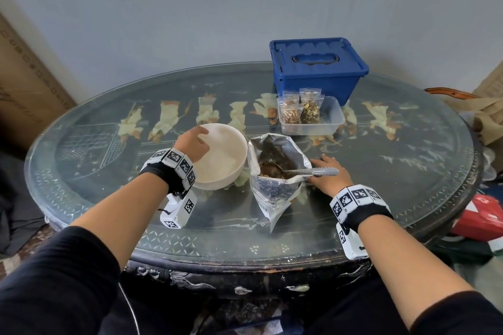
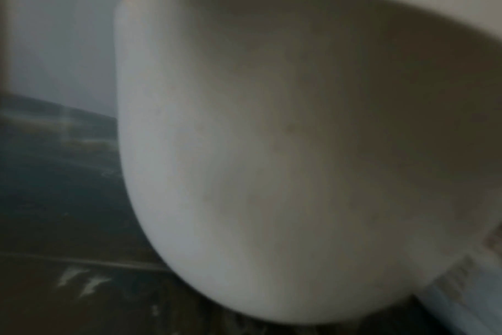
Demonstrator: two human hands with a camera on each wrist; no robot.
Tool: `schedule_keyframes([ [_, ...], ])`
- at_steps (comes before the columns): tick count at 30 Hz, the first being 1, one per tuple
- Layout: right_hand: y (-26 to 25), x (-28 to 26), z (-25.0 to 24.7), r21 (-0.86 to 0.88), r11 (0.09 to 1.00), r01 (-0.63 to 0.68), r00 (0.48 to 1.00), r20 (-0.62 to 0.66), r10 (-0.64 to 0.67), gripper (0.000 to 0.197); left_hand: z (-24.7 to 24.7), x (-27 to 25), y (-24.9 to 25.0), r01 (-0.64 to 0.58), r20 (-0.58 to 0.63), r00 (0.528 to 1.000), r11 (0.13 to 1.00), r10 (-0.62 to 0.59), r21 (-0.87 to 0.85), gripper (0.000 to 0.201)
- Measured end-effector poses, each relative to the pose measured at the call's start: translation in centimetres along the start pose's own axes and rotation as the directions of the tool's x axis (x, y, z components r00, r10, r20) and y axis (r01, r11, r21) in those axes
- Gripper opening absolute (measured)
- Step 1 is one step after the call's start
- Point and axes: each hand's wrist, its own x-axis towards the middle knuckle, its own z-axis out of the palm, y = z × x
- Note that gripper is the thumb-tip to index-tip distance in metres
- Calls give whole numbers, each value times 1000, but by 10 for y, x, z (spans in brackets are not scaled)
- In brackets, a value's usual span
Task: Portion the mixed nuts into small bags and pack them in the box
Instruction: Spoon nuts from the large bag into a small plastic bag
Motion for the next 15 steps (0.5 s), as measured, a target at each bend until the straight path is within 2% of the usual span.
schedule_keyframes([
  [4, -4, -4, -4, 44, 999, 20, 999, -26, -19, 45, -6, -4, 5, 17, -29, 999, 999, -18, -45, 35],
  [7, -6, -10, -15, 154, 987, 52, 994, -105, -36, 41, -9, -8, 9, -3, -29, 1000, 997, 1, -81, 16],
  [11, -9, -23, -46, 278, 951, 131, 965, -258, -57, 39, -19, -17, 20, -45, -48, 998, 973, 35, -227, 10],
  [15, -24, -39, -99, 307, 931, 199, 944, -314, -98, 34, -36, -34, 38, -76, -58, 997, 901, 56, -428, 8],
])
